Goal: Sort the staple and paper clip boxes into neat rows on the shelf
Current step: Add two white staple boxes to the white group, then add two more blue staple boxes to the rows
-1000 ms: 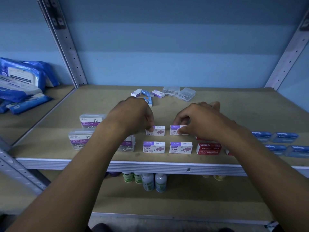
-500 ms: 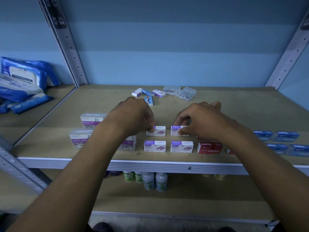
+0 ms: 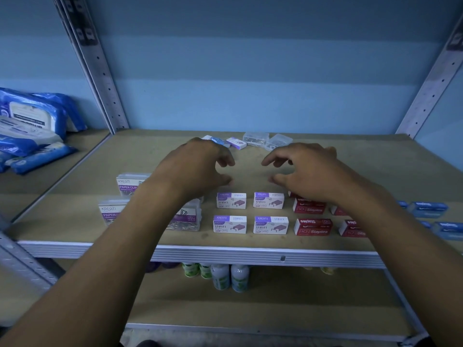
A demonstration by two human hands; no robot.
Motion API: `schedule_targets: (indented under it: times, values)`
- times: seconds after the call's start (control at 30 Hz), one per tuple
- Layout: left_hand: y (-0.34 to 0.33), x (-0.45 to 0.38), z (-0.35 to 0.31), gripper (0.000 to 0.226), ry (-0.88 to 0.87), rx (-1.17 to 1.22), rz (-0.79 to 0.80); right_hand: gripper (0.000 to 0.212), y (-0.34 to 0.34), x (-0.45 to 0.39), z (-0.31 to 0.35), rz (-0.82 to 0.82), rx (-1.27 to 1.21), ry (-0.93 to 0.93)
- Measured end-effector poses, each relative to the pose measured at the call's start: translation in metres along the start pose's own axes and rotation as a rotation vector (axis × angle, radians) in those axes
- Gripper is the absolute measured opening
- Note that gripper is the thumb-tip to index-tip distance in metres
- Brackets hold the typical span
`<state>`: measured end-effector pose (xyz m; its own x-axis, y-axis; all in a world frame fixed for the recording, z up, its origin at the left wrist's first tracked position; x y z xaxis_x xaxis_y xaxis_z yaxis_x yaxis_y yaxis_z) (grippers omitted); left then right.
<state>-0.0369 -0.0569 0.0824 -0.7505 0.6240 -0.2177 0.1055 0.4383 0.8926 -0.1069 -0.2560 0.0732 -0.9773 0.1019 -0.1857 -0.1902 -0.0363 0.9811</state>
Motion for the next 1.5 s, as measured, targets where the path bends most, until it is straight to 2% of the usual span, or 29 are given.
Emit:
schedule_targets:
  times: [0.13,0.23,0.33,0.5,0.67,0.8,0.97,1.2,1.3,1.5]
  values:
    - [0.010,-0.015,0.013,0.045,0.066,-0.027,0.031,0.033,-0.004,-0.014,0.001,0.032,-0.040,0.000]
    - [0.017,-0.036,0.033,0.043,0.112,-0.102,0.075,0.037,-0.012,-0.035,0.003,0.077,-0.057,0.013]
    - [0.016,-0.058,0.051,0.044,0.098,-0.155,0.128,0.043,-0.019,-0.058,0.007,0.097,-0.049,0.049]
    - [0.008,-0.093,0.076,0.061,0.086,-0.195,0.187,0.054,-0.036,-0.095,0.019,0.084,-0.044,0.155]
    - [0.001,-0.122,0.088,0.074,0.067,-0.261,0.245,0.059,-0.060,-0.113,0.031,0.186,0.029,0.249]
    - [-0.009,-0.134,0.092,0.088,0.086,-0.270,0.367,0.053,-0.066,-0.116,0.035,0.183,0.092,0.287]
    - [-0.018,-0.142,0.097,0.095,0.106,-0.242,0.420,0.040,-0.063,-0.114,0.033,0.159,0.035,0.295]
    - [-0.021,-0.153,0.097,0.096,0.069,-0.253,0.498,0.024,-0.057,-0.106,0.022,0.045,-0.023,0.332]
    - [-0.019,-0.159,0.094,0.099,0.048,-0.282,0.506,0.026,-0.059,-0.107,0.018,-0.008,-0.032,0.344]
    - [-0.019,-0.169,0.093,0.067,-0.049,-0.311,0.397,0.033,-0.062,-0.110,0.018,-0.070,-0.068,0.319]
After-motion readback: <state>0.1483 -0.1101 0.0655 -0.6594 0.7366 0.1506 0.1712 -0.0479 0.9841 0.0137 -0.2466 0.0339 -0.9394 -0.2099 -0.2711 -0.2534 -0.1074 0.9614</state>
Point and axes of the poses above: each hand's wrist, its own x-axis away from the middle knuckle, its own y-axis out of the back of the hand, z = x × y, the point moved 4 cm from there along -x, towards the middle knuckle, and after that the axes turned 11 degrees about x, right-handed, at the moved point
